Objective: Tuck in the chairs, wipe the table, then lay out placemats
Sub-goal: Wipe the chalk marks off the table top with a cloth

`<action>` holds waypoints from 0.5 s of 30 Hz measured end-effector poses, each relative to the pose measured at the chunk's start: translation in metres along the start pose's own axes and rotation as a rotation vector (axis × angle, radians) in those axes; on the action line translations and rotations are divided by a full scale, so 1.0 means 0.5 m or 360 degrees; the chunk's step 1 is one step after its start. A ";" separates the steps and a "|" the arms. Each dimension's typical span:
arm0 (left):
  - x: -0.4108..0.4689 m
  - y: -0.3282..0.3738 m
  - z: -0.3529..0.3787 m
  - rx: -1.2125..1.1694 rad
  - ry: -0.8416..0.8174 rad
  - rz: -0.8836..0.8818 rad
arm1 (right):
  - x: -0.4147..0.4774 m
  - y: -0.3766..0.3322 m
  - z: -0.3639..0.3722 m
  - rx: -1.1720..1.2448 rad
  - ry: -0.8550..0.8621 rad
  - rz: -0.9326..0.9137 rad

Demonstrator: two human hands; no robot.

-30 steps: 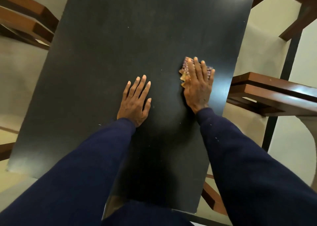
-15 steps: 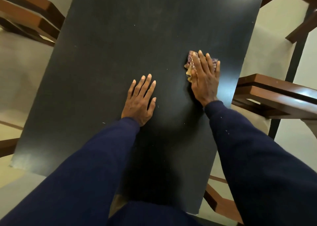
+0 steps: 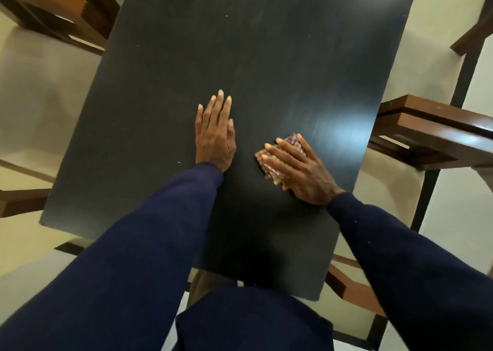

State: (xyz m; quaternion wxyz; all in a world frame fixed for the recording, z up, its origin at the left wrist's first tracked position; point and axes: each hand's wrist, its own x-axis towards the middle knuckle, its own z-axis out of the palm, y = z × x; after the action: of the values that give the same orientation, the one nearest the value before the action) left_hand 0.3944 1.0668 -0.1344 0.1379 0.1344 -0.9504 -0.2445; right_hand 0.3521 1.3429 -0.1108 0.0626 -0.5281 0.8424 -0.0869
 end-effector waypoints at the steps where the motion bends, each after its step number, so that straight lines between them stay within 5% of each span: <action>1: -0.023 -0.011 -0.012 -0.0020 -0.0026 0.0024 | -0.028 0.011 -0.005 -0.0014 0.0010 0.0002; 9: -0.310 -0.069 -0.126 0.0074 0.0075 -0.0521 | 0.063 0.047 0.007 -0.0088 0.0269 0.1122; 15: -0.416 -0.012 -0.117 0.0317 -0.0080 -0.0606 | 0.001 -0.101 0.033 -0.0008 0.0166 0.0404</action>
State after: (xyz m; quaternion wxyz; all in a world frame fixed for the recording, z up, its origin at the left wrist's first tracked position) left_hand 0.6071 1.1037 -0.1290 0.0516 0.3182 -0.9304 -0.1743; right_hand 0.3997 1.3194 -0.1163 0.0280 -0.4122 0.9047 -0.1035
